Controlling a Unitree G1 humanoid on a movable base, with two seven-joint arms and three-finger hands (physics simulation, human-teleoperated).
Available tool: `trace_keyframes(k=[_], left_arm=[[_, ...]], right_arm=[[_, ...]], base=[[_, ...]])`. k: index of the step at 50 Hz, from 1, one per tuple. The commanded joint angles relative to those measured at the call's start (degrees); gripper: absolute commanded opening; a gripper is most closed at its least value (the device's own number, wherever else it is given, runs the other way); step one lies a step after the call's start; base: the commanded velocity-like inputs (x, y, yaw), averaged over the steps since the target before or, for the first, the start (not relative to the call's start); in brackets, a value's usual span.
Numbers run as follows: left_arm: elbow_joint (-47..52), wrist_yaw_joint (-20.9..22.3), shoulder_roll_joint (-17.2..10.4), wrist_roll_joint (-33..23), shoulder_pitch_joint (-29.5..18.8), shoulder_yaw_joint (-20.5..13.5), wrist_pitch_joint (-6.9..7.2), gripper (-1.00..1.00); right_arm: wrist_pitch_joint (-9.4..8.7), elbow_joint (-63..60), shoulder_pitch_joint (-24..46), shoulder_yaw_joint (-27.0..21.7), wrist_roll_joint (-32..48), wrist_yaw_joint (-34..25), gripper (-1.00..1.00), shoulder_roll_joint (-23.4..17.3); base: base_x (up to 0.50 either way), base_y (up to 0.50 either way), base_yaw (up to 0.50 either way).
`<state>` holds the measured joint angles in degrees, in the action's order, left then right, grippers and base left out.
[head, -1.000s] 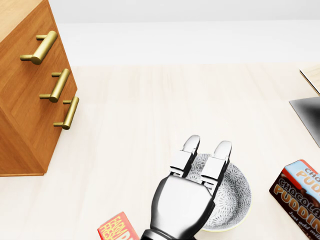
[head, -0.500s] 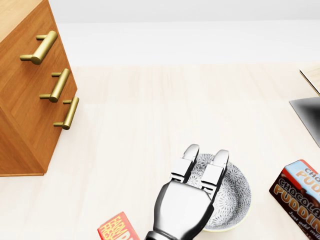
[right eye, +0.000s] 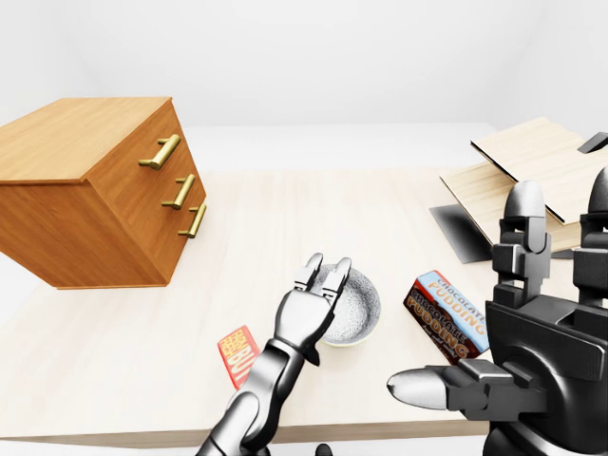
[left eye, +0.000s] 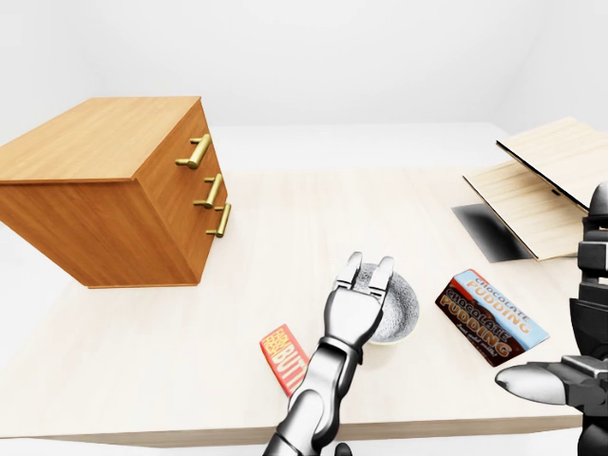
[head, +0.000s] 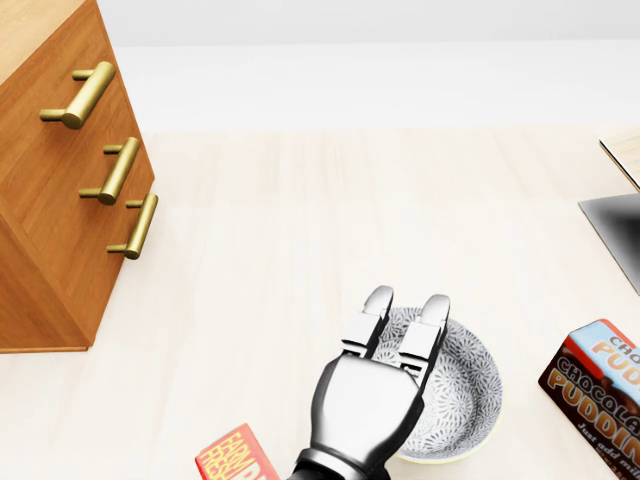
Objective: Close the top drawer of the cabinet and put the bowl on top of it.
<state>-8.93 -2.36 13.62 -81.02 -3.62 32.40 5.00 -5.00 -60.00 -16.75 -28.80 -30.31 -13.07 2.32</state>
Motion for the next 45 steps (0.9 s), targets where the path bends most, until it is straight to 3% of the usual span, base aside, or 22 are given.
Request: trace_keyframes(k=[1, 21, 22, 24, 25, 34, 36, 38, 39, 40, 45], left_arm=[[-2.52, -1.32, 0.69, 0.34, -0.69, -0.48, 0.0, 1.0], [-3.34, -2.0, 0.72, -0.55, 0.07, 0.63, 0.0, 1.0], [-3.38, -1.98, 0.73, -0.62, 0.13, 0.73, 0.0, 0.47], [-3.57, -2.01, 0.71, -0.74, 0.2, 0.87, 0.0, -0.91], [-3.88, -2.03, 0.67, -0.88, 0.2, 0.91, 0.0, -1.0], [-4.71, -2.48, 0.96, -0.99, 0.09, 0.91, 0.0, -1.0], [-4.89, -2.6, 0.98, -1.09, -0.03, 0.83, 0.0, -0.17], [-4.84, -2.51, 1.01, -1.12, 0.02, 0.88, 0.0, -0.18], [-5.02, -2.62, 1.02, -1.17, -0.03, 0.83, 0.0, -0.8], [-5.29, -2.79, 0.96, -1.27, 0.0, 0.86, 0.0, -1.0], [-5.64, -2.91, 0.87, -1.43, 0.4, 1.05, 0.0, -1.0]], right_arm=[[0.0, 0.0, 0.04, -0.03, 0.24, -0.26, 1.0, 0.2], [0.0, 0.0, -0.45, 0.28, -0.28, 0.53, 1.0, -0.52], [0.0, 0.0, -0.45, 0.26, -0.29, 0.52, 1.0, -0.52], [0.0, 0.0, -0.33, 0.21, -0.21, 0.48, 1.0, -0.45], [0.0, 0.0, -0.25, 0.11, -0.3, 0.49, 1.0, -0.46], [0.0, 0.0, -0.12, 0.04, -0.32, 0.5, 1.0, -0.46], [0.0, 0.0, -0.1, 0.04, -0.4, 0.51, 1.0, -0.44], [0.0, 0.0, -0.29, 0.18, -0.47, 0.65, 1.0, -0.57], [0.0, 0.0, -0.44, 0.33, -0.52, 0.7, 1.0, -0.66], [0.0, 0.0, -0.36, 0.33, -0.57, 0.83, 1.0, -0.66], [0.0, 0.0, -0.73, 0.45, -1.0, 1.16, 1.0, -0.98]], base=[[0.0, 0.0, 0.0], [0.0, 0.0, 0.0], [0.0, 0.0, 0.0], [0.0, 0.0, 0.0], [0.0, 0.0, 0.0], [0.0, 0.0, 0.0], [0.0, 0.0, 0.0], [0.0, 0.0, 0.0], [0.0, 0.0, 0.0], [0.0, 0.0, 0.0], [0.0, 0.0, 0.0]])
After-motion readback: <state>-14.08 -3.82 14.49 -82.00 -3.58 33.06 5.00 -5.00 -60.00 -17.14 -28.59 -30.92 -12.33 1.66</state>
